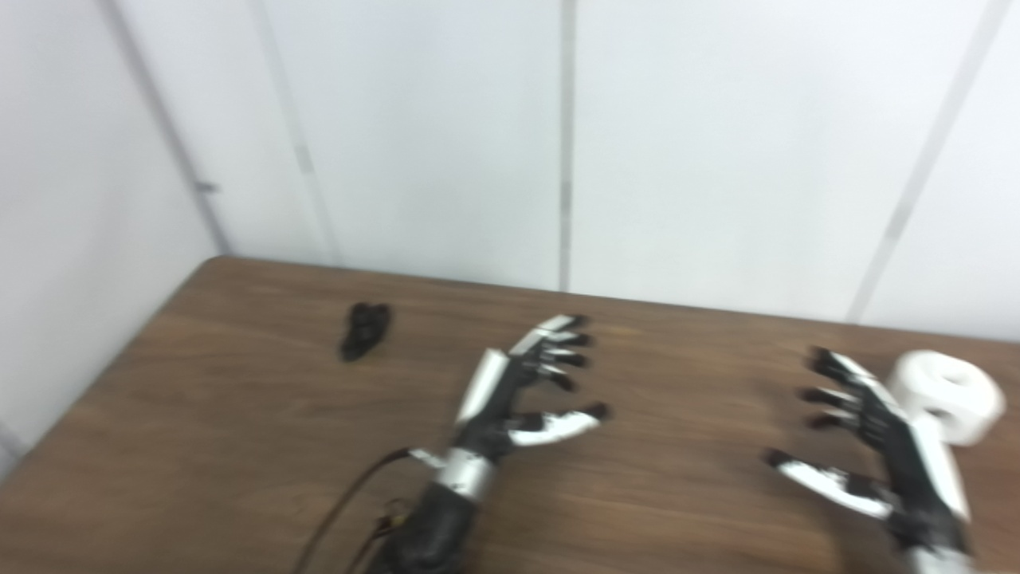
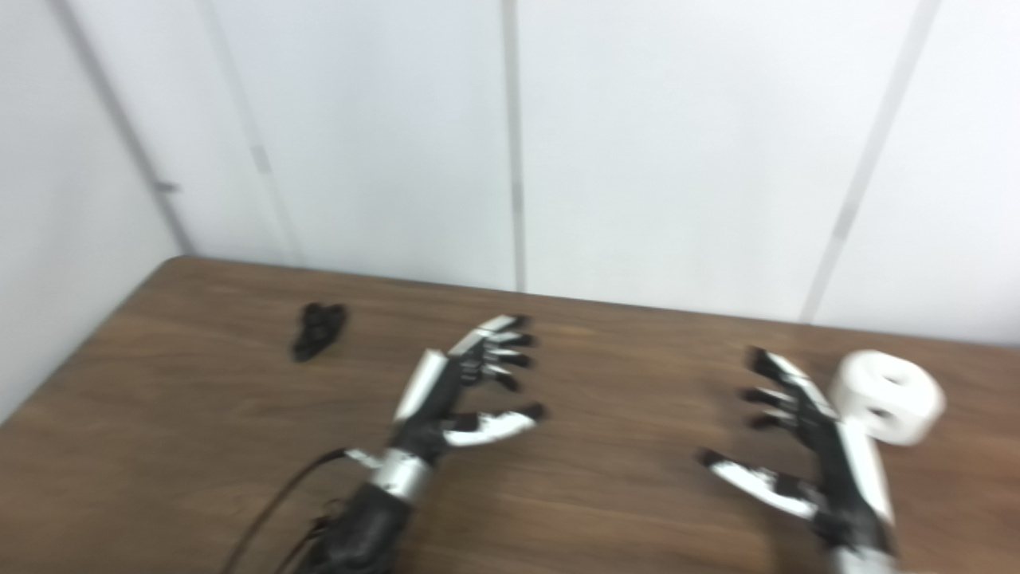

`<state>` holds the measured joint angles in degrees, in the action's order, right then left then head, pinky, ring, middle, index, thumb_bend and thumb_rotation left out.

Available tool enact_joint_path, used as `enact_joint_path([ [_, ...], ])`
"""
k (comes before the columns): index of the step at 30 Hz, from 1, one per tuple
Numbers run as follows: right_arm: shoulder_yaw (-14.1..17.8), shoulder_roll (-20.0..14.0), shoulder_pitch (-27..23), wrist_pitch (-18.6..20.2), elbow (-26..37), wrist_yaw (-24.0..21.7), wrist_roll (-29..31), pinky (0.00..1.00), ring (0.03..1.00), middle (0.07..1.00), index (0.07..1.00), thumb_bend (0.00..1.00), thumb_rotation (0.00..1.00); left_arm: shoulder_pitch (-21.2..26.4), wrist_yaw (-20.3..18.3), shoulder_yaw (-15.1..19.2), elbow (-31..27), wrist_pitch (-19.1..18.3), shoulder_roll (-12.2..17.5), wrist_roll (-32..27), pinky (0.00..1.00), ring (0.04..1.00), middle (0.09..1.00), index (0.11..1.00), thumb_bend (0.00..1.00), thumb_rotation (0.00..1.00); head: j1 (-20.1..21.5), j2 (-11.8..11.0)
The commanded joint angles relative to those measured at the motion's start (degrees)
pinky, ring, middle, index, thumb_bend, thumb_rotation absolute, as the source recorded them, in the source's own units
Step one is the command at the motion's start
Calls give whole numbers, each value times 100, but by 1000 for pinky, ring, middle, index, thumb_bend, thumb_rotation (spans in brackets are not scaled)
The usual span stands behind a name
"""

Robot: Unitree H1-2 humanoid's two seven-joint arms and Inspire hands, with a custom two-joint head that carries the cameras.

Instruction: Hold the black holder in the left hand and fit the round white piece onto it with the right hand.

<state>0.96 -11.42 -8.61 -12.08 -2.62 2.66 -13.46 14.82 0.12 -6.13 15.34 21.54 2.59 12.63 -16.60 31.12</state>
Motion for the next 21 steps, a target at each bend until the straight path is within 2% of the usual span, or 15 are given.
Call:
enact_joint_path([
  [1, 57, -71, -125, -219, 122, -15, 145, 588, 723, 834, 857, 583, 103, 159, 134, -44, 0, 145, -35, 133, 596, 740, 805, 866, 686, 155, -140, -34],
  [5, 97, -60, -78, 1, 282, -61, 229, 588, 721, 829, 854, 578, 90, 200, 241, -46, 83, 204, -82, 237, 600, 741, 795, 837, 692, 162, -259, -92],
  [9, 99, -56, -63, 116, 364, -102, 248, 594, 729, 831, 859, 563, 9, 221, 298, -30, 75, 268, -23, 254, 588, 736, 783, 783, 689, 144, -269, -127],
  [14, 87, -92, -73, 170, 419, -142, 232, 588, 729, 836, 860, 559, 0, 207, 373, 13, -21, 173, 48, 409, 558, 690, 754, 725, 679, 186, -310, -125],
  [17, 87, -98, -60, 221, 478, -171, 234, 577, 729, 832, 855, 558, 0, 190, 419, 47, -84, 175, 78, 456, 550, 662, 725, 695, 668, 178, -317, -127],
  [21, 95, -103, -38, 242, 544, -187, 217, 571, 721, 826, 850, 559, 0, 142, 504, 157, -313, 75, 122, 494, 530, 657, 713, 689, 657, 179, -324, -132],
])
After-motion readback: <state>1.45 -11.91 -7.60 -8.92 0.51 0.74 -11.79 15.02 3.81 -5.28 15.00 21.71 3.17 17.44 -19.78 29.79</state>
